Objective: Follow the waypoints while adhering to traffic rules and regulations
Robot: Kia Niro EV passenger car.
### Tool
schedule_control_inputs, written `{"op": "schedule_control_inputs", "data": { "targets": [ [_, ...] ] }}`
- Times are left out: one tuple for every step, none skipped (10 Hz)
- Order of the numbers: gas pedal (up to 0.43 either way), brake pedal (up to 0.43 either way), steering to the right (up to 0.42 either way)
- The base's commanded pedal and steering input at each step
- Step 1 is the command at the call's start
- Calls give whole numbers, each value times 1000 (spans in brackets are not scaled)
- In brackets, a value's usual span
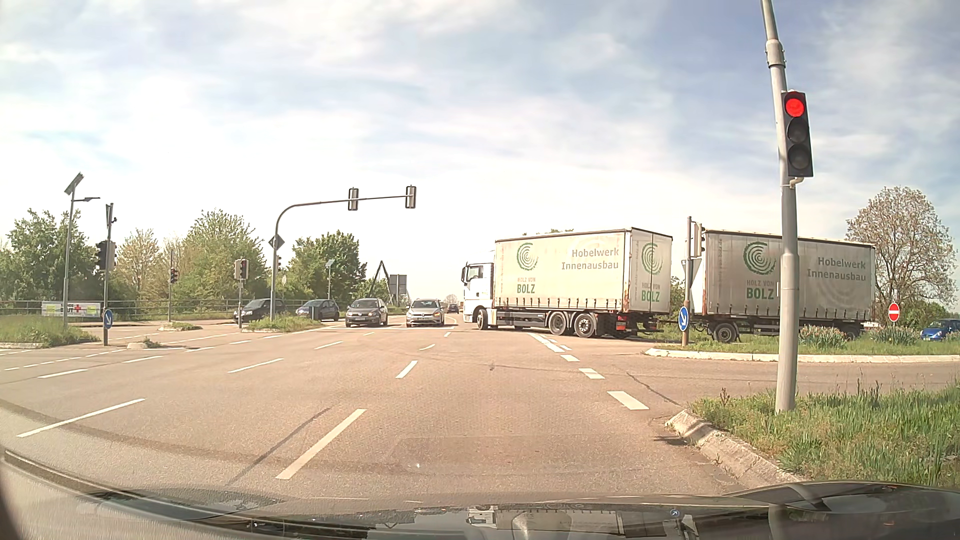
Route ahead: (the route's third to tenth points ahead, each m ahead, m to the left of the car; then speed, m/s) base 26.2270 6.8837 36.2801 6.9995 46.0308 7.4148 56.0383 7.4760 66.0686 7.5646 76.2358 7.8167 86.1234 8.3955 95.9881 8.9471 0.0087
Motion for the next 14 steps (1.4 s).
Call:
{"op": "schedule_control_inputs", "data": {
  "targets": [
    [0, 213, 5],
    [0, 213, 6],
    [0, 213, 5],
    [0, 213, 5],
    [0, 213, 5],
    [0, 213, 5],
    [0, 213, 6],
    [0, 213, 5],
    [0, 207, 5],
    [0, 213, 5],
    [0, 213, 5],
    [0, 213, 5],
    [0, 213, 5],
    [0, 207, 5]
  ]
}}
